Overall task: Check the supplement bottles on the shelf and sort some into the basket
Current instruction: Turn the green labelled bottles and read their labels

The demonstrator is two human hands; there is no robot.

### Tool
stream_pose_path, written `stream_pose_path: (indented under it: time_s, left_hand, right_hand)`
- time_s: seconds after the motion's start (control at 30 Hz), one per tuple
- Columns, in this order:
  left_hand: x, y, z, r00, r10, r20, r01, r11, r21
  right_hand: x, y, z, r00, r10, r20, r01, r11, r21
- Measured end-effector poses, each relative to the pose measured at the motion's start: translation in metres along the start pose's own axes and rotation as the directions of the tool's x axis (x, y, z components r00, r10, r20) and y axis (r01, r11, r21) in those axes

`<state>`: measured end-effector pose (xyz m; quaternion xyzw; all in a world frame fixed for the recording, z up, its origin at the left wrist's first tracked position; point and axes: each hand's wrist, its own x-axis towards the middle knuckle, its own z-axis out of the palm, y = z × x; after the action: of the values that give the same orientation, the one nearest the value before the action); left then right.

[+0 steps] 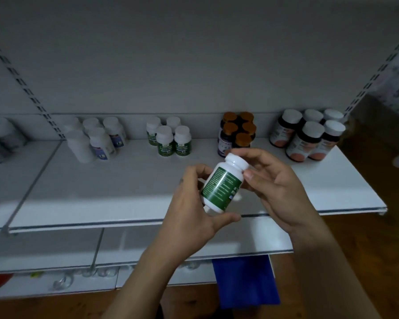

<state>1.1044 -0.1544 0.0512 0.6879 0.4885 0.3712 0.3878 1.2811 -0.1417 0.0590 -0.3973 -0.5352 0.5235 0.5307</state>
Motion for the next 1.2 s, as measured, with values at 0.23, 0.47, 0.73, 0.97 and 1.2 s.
stream_pose_path:
  time_s: [0.23,0.47,0.73,0.97,1.2]
  left_hand:
    - [-0.010,-0.001,-0.016,0.996,-0.002,-0.084,0.003,1.000,0.009]
    - [-0.017,-0.009,-0.039,0.988,0.011,-0.157,-0.017,0.999,-0.036]
    - [-0.012,-0.023,-0.049,0.978,-0.013,-0.210,0.019,0.999,0.030]
    - [-0.010,-0.033,-0.062,0.976,0.021,-0.218,0.015,0.986,0.163]
    - [-0.005,-0.038,-0.083,0.976,-0.006,-0.217,0.027,0.995,0.093]
  right_hand:
    - [0.012,-0.003,0.018,0.996,-0.017,0.087,0.016,1.000,0.007]
    - [0.026,-0.002,0.041,0.996,0.015,0.087,-0.021,0.998,0.065]
    - [0.038,0.002,0.065,0.996,0.021,-0.086,-0.021,1.000,0.001]
    - [0.046,0.009,0.083,0.979,0.036,-0.202,-0.043,0.999,-0.031]
    - [0.057,0.009,0.099,0.985,0.082,-0.152,-0.081,0.997,0.013]
